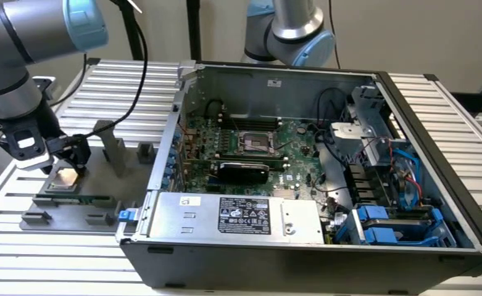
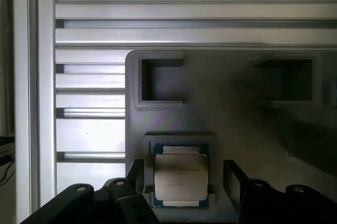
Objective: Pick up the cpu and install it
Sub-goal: 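Pick up the cpu and move it towards the insertion slot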
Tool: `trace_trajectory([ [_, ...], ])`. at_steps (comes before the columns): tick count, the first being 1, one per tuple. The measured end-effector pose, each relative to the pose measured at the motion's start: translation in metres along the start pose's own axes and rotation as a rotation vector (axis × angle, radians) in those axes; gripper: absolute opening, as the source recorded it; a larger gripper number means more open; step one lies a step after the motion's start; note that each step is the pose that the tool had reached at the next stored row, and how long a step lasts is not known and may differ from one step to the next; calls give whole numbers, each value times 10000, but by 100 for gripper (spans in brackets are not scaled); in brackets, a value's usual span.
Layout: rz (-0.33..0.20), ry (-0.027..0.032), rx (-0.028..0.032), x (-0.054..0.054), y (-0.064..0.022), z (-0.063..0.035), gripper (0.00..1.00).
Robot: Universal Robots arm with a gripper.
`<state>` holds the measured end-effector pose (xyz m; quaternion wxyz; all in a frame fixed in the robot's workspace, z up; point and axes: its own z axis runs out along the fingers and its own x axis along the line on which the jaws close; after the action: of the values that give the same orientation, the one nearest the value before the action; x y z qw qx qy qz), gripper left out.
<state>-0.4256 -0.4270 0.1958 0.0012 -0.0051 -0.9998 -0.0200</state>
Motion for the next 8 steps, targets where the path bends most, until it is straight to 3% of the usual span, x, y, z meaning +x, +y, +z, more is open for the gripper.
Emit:
trace_trajectory([
  [3, 4, 99, 1, -1, -2, 34, 71],
  [8, 5, 140, 5, -7, -3, 65, 71],
])
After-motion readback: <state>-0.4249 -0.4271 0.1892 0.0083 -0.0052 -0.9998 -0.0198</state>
